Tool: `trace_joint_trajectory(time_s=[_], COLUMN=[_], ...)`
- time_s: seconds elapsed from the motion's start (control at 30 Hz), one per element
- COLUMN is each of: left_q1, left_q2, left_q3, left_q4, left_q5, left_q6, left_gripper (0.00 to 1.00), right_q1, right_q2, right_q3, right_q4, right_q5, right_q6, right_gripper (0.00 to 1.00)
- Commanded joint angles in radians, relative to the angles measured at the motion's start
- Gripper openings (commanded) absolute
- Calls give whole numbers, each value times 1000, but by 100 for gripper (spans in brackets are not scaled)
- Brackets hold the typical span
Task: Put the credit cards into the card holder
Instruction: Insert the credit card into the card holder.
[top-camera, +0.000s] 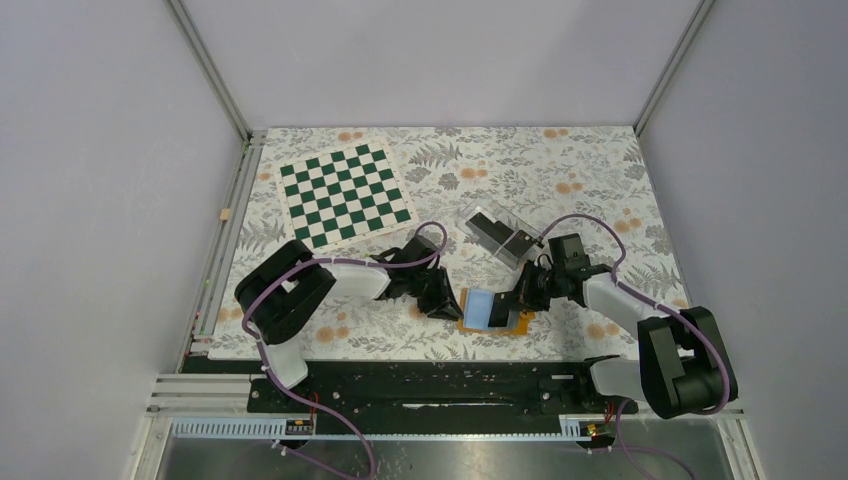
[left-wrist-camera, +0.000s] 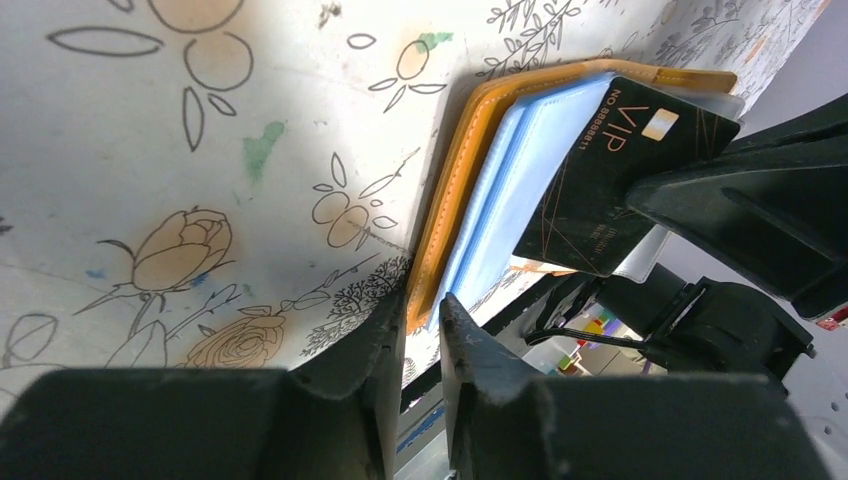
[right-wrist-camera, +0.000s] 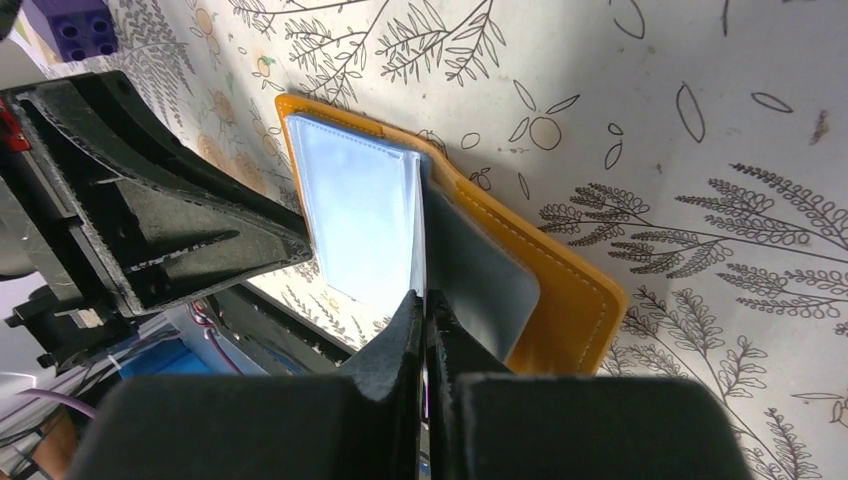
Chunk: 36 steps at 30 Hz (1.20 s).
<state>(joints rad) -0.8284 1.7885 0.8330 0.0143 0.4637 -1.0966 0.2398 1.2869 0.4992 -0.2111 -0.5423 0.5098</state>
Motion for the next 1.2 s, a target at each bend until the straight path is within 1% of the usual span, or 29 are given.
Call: trace_joint_trajectory(time_s=[0.0,0.07,0.23,0.33,0.57,0.9,1.07,1.17], left_q1=[-26,-26,-26,-25,-26,-27,-28,-29], left_q2=[-1,4,12,13,31,49,49,47], left_q3=[-20,-24,-19,-17,-3,9,12,16], left_q4=[-61,-62,-63,-62,-65,-63,-64,-67], left_q5=[-11,-12,-11,-14,-5,-2,-3,-5], left_q6=[25,27,27,20,18,18,17,17], left_gripper=[17,13,4,0,0,0,0,0], right_q1=[-5,-15,-54,-65,-69,-76,-75,-75], right_q2=[-15,-16,-47,-52,4,27,41,39], right_q3=[-20,-10,-2,1,-10,-72,-81,-62], right_q4=[59,44,23,25,96,191,165,106], right_q5=[31,52,88,75,-11,-127,-128,-114], right_q6=[23,6,-19,-20,-2,23,1,-15], right_gripper=[0,0,0,0,0,0,0,0])
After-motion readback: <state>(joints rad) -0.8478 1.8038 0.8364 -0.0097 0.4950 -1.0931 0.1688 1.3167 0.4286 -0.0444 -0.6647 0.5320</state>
